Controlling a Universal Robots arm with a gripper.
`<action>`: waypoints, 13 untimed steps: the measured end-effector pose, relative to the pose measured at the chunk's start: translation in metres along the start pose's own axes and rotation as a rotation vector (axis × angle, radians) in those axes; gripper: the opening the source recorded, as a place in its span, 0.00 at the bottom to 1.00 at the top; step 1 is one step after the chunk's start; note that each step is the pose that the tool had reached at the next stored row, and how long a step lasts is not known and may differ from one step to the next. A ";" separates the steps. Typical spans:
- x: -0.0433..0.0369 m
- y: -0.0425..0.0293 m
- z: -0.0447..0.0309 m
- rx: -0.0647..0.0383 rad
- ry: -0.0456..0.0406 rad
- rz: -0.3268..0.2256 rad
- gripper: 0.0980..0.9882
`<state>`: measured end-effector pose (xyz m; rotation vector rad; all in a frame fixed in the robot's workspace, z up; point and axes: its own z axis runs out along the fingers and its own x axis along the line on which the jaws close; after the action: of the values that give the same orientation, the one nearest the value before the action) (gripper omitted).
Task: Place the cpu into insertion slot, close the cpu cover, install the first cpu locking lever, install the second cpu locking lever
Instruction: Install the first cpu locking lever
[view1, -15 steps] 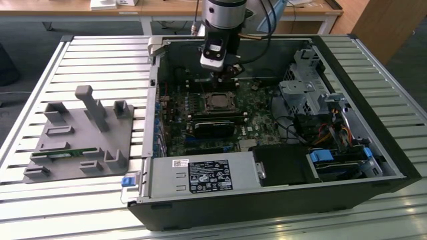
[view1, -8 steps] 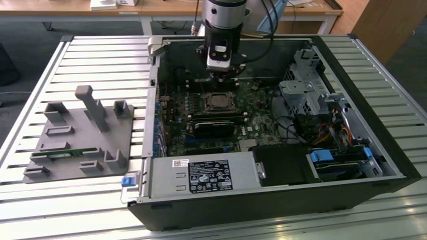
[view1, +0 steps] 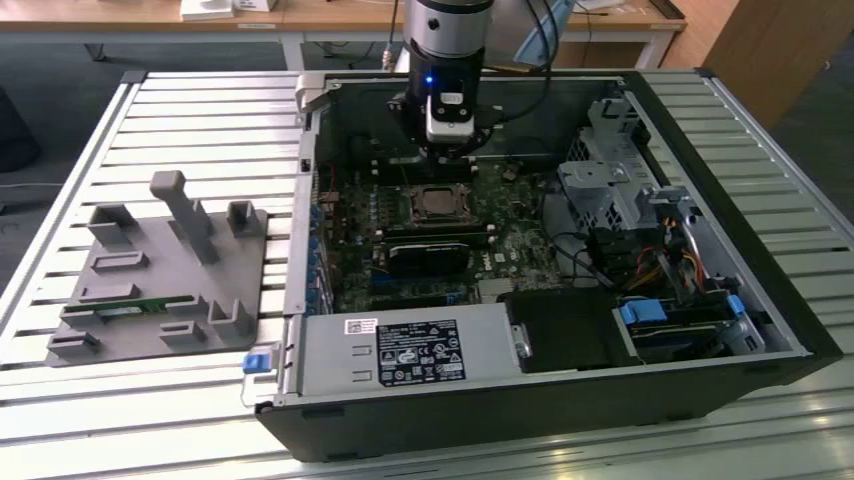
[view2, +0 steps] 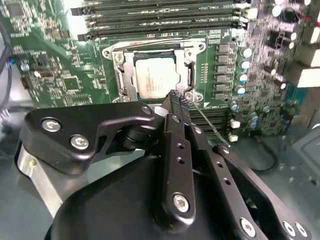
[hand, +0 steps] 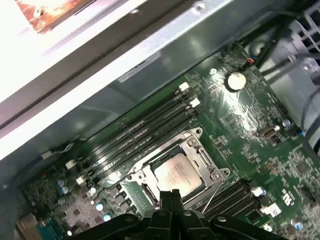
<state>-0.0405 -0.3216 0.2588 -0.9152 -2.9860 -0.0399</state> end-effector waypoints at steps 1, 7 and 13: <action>0.0000 0.0000 0.0000 0.001 0.0003 -0.018 0.01; 0.0000 0.0000 0.0001 0.003 0.0024 -0.127 0.01; -0.0001 0.0000 0.0004 0.005 0.0028 -0.221 0.01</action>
<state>-0.0405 -0.3216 0.2585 -0.5806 -3.0676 -0.0371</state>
